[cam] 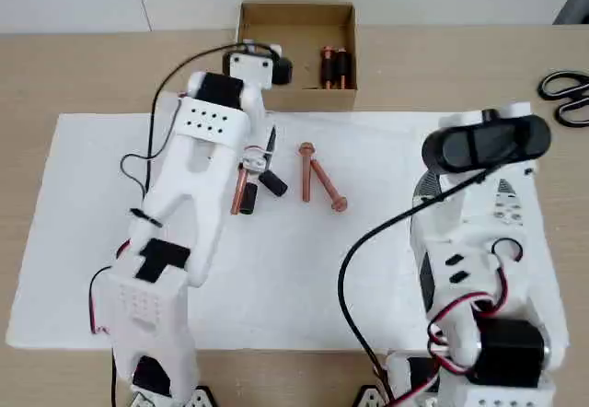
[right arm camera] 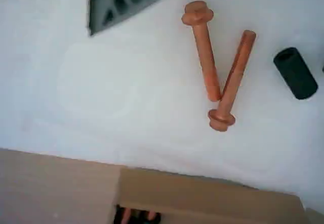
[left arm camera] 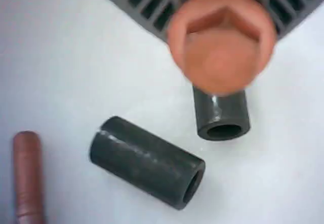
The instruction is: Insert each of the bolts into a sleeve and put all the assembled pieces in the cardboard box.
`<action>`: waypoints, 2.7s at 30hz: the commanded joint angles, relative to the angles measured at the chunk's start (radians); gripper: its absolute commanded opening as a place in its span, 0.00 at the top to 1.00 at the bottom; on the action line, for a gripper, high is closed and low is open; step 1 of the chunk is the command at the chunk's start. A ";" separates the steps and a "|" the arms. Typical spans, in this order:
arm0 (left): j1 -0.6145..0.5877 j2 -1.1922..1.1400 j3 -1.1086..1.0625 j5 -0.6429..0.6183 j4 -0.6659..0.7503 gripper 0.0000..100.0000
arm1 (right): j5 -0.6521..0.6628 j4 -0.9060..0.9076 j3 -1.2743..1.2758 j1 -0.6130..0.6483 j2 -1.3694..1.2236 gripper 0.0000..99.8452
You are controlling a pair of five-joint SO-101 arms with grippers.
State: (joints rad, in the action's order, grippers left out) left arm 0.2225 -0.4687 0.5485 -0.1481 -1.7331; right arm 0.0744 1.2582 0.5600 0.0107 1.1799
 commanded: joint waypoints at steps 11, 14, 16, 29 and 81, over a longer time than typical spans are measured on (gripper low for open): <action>-0.160 0.313 -0.185 0.094 -0.021 0.99 | -0.018 -0.041 0.180 0.088 0.159 0.79; -0.190 0.381 -0.277 0.094 -0.021 0.99 | -0.018 -0.091 0.244 0.131 0.107 0.79; -0.206 0.416 -0.329 0.097 -0.021 0.99 | -0.018 -0.153 0.288 0.185 0.047 0.79; -0.304 0.457 -0.366 0.160 -0.020 0.99 | -0.106 -0.503 0.235 0.340 -0.479 0.79; -0.296 0.457 -0.366 0.144 -0.012 0.99 | -0.402 -0.495 -0.095 0.460 -0.908 0.79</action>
State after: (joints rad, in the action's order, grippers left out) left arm -0.0736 -0.0683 0.1772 -0.0038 -1.7392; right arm -0.3199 0.7718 0.4879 0.4726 0.2578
